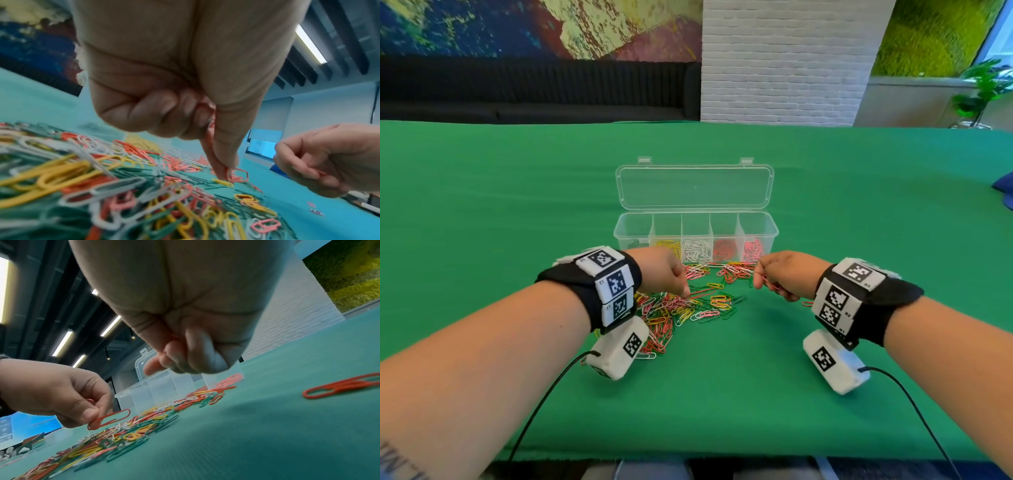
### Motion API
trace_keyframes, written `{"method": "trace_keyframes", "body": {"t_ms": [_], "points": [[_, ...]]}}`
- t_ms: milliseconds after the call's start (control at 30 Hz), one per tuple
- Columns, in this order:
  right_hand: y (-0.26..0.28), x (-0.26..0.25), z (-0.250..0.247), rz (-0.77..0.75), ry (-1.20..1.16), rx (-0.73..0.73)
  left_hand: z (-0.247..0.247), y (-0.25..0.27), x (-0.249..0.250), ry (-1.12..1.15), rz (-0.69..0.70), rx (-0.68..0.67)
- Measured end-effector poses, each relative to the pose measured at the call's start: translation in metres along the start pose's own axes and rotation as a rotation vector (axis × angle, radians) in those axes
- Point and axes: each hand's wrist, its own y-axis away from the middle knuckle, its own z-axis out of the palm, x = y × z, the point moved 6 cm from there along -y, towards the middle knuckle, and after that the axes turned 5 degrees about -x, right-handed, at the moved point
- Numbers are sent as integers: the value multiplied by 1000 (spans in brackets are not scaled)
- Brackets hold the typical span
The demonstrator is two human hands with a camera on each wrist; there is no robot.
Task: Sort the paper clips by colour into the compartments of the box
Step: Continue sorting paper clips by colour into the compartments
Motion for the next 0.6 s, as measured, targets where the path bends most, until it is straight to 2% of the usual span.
{"method": "trace_keyframes", "body": {"t_ms": [133,333,433,600], "points": [[-2,-7,5,-8,52,2,-5,2,-6,51,-8,79],[-4,-13,15,23,179,-46,-7,2,-12,-59,-52,126],[-6,-15,18,37,159,-71,-2,5,6,-69,36,137],[-13,-20,24,39,245,-80,18,2,41,-172,174,48]]}}
